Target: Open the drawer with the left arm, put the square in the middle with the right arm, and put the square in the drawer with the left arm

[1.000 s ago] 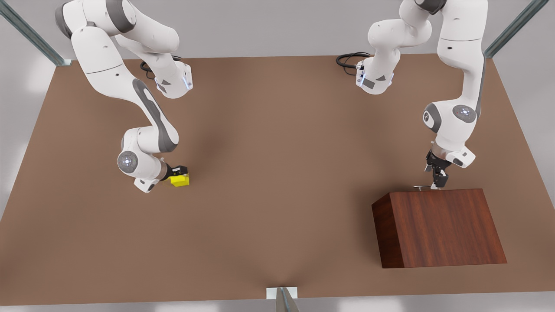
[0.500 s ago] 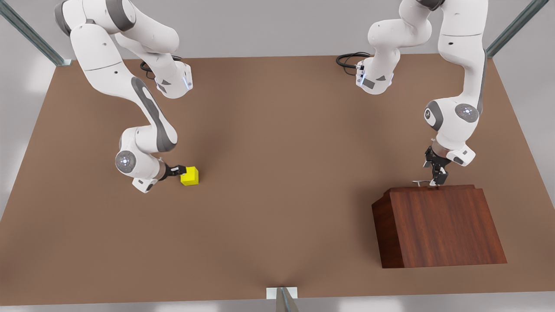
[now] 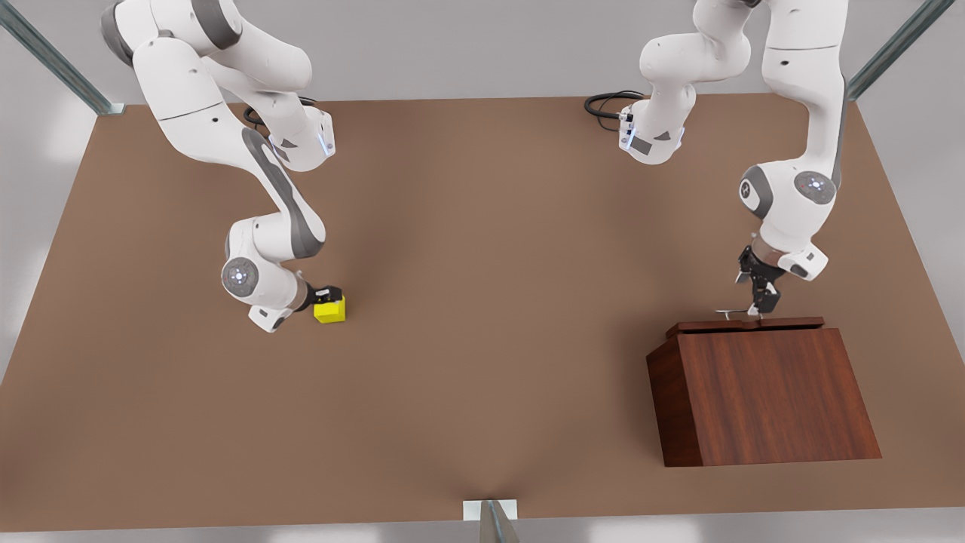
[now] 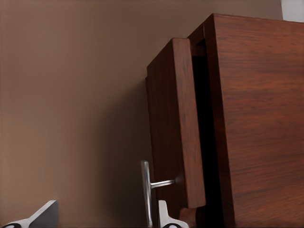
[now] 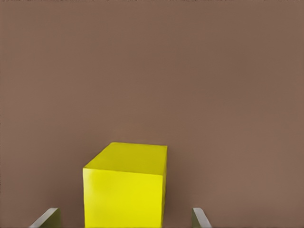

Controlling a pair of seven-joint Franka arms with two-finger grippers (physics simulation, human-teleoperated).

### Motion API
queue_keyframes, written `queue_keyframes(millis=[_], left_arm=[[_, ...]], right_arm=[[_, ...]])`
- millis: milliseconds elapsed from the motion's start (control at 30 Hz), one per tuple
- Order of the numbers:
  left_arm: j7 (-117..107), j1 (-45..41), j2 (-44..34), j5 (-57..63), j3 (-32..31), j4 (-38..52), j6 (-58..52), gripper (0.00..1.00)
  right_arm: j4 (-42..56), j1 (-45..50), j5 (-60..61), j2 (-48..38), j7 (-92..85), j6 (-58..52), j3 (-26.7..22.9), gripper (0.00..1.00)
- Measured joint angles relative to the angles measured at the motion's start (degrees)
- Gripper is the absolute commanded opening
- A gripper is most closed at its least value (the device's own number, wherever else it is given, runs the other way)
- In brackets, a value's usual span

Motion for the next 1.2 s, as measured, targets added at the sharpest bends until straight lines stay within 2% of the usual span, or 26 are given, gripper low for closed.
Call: queue_keyframes(millis=[700,1100,1133,1200], left_arm=[[0.06,0.10,-0.21,-0.05,0.44,-1.32,-2.29,1.00],[0.06,0.10,-2.24,0.01,0.45,-1.32,-7.46,1.00],[0.06,0.05,-2.32,0.01,0.52,-1.32,-7.68,1.00],[0.06,0.06,-2.75,0.02,0.52,-1.32,-8.92,1.00]], right_arm=[[-0.80,0.63,-0.53,3.52,2.73,4.28,0.04,1.00],[-3.87,0.70,-2.02,5.16,1.86,11.48,-1.31,1.00],[-3.84,0.70,-2.02,5.15,1.90,11.49,-1.32,0.99],[-3.65,0.70,-1.94,5.24,2.15,11.41,-1.23,0.77]])
